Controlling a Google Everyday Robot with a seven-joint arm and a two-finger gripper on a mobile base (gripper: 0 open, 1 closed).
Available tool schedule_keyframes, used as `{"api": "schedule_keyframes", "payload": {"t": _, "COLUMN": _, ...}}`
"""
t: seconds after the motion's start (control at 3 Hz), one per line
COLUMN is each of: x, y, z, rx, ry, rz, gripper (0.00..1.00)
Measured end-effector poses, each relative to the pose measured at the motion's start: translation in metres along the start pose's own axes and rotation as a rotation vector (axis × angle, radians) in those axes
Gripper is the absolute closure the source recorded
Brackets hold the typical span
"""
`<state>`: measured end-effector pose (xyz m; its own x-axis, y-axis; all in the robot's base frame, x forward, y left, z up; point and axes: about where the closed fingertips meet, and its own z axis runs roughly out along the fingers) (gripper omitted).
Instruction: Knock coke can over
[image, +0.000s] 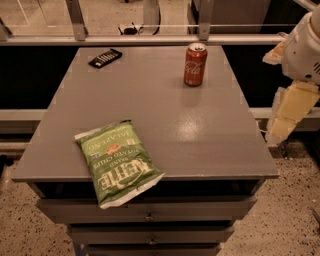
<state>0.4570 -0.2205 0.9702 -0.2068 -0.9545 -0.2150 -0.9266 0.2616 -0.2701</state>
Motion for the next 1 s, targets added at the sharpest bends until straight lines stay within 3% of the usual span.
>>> {"api": "schedule_keyframes", "payload": {"t": 0.33, "x": 0.006, "y": -0.052, "z": 0.030, "rx": 0.063, "ry": -0.035, "rz": -0.012, "gripper": 0.00}}
{"api": "schedule_keyframes", "payload": {"t": 0.67, "x": 0.005, "y": -0.100, "z": 0.057, "rx": 0.106, "ry": -0.117, "rz": -0.004, "gripper": 0.00}}
{"api": "schedule_keyframes", "payload": {"t": 1.0, "x": -0.007, "y": -0.144, "z": 0.091, "rx": 0.117, "ry": -0.235, "rz": 0.022, "gripper": 0.00}}
